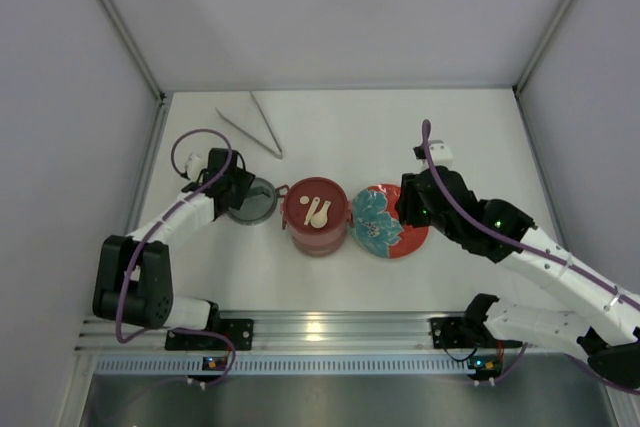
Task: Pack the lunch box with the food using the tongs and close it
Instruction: Pick up the box lid from the center of the board.
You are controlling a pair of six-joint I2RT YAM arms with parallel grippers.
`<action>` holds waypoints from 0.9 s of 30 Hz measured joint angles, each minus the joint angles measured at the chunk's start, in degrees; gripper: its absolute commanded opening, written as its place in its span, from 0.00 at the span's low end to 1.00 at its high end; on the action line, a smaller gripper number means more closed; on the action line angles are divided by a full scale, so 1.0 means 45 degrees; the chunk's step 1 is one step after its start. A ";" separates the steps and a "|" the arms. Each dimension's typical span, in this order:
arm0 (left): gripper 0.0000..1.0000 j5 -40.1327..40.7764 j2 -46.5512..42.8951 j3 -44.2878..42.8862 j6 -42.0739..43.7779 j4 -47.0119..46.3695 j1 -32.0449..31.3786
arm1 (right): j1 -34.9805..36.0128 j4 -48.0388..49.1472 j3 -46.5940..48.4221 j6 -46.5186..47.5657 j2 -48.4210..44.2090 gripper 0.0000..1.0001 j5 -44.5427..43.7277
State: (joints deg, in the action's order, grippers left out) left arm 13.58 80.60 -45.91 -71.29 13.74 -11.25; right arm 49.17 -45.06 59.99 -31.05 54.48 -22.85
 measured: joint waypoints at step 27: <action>0.54 -0.0627 -0.0379 0.1802 -0.0476 -0.1190 0.0000 | -0.0049 0.0000 -0.0107 -0.0005 -0.0024 0.35 0.0005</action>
State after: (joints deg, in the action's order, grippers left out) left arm 10.76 78.89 -37.80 -73.43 8.38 -11.25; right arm 48.95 -45.06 59.51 -31.07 54.37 -22.83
